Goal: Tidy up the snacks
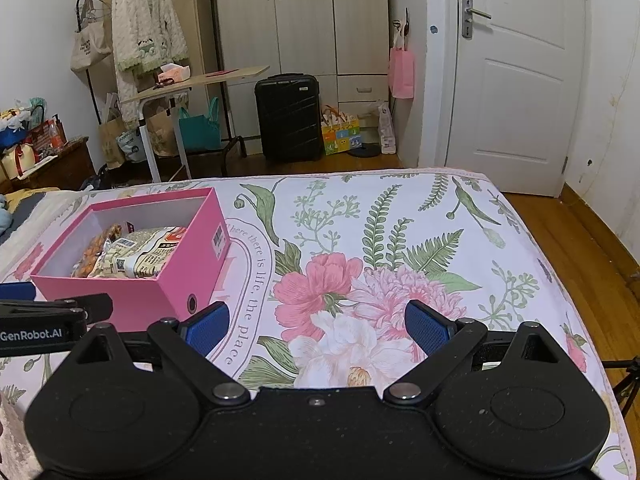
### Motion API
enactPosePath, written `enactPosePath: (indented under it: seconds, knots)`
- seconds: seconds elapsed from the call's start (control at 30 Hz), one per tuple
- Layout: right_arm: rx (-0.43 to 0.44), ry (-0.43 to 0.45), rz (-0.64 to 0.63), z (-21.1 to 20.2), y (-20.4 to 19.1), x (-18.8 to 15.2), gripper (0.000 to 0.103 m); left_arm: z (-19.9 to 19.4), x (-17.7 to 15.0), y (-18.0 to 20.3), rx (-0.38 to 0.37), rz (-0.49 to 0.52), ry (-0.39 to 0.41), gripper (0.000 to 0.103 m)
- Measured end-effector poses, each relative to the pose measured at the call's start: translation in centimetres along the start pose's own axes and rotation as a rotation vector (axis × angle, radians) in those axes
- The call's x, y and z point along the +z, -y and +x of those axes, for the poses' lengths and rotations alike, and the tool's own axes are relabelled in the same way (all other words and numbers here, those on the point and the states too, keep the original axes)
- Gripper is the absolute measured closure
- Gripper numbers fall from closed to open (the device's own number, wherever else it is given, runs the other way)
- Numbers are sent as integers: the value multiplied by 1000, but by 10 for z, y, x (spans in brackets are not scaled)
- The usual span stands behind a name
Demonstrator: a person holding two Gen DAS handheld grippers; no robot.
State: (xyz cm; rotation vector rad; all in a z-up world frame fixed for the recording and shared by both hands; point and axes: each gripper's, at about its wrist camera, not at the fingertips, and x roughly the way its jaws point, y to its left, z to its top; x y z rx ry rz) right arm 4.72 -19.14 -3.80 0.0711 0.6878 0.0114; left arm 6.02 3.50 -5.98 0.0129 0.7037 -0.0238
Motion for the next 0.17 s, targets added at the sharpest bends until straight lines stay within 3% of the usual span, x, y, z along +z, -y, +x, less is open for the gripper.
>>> enactPosePath:
  seconds: [0.17]
  knots:
    - [-5,-6,-6,1,0,0,6,-1,1,-2,4,-5,5,1]
